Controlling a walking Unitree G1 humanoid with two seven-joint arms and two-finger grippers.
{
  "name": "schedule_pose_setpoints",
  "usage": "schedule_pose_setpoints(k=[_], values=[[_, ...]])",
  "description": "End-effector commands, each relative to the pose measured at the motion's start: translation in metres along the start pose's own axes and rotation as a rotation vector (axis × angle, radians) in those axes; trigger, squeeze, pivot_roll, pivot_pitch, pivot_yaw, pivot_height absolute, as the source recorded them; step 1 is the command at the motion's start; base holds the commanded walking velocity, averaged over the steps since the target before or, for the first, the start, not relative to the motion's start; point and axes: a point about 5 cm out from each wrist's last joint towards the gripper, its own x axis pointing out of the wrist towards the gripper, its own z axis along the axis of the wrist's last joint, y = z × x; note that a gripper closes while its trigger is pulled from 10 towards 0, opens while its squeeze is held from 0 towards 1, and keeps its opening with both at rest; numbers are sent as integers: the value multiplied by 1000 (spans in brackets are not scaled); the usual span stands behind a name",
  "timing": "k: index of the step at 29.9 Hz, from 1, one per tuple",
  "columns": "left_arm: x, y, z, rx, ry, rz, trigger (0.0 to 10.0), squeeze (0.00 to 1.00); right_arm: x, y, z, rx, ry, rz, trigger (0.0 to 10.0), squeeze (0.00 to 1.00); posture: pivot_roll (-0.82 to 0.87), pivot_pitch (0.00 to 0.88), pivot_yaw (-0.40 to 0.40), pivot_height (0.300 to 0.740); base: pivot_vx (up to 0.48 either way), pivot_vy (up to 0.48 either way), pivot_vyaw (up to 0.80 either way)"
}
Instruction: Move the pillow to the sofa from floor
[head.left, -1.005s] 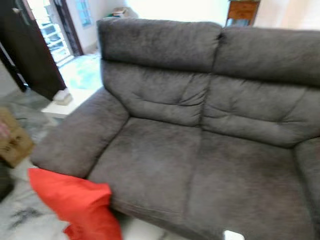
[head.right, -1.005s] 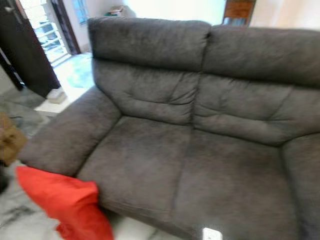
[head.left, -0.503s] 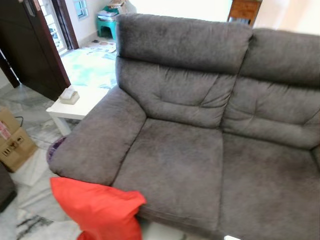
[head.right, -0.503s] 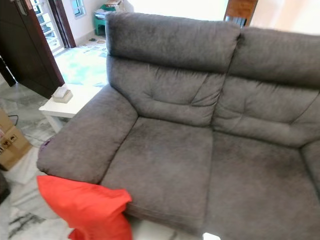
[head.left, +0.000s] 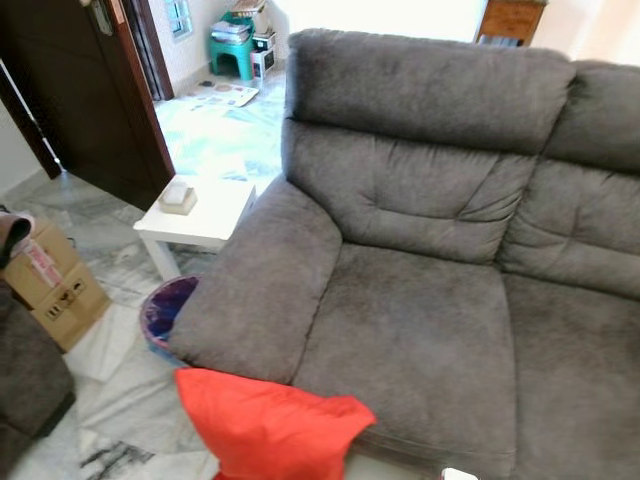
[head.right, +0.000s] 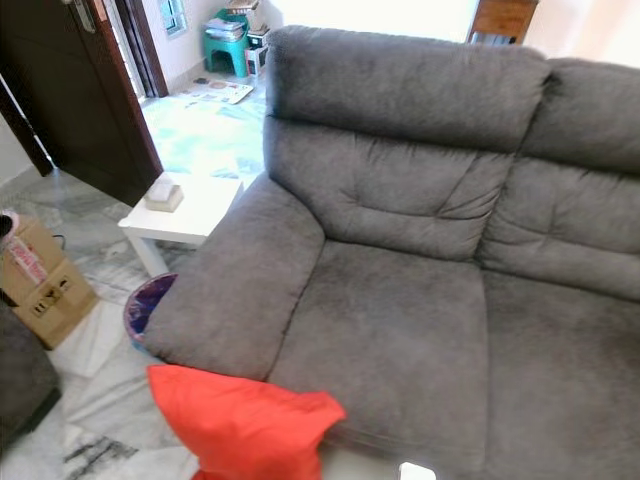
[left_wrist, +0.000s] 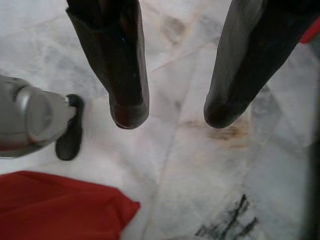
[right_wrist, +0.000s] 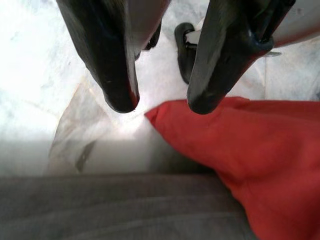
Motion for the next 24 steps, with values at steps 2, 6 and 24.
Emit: schedule_pose_setpoints(k=[2, 6, 24], values=[[-1, 3, -6, -3, 32, -4, 10000, 0, -2, -4, -5, 9, 14, -12, 10000, 0, 96, 93, 37, 740, 0, 0, 0], [0, 2, -2, -1, 30, -5, 10000, 0, -2, -5, -6, 5, 19, -12, 10000, 0, 97, 89, 33, 740, 0, 0, 0], [0, -8, -6, 9, 37, -18, 10000, 0, -2, -5, -5, 13, 15, -14, 10000, 0, 82, 69, 39, 740, 0, 0, 0]])
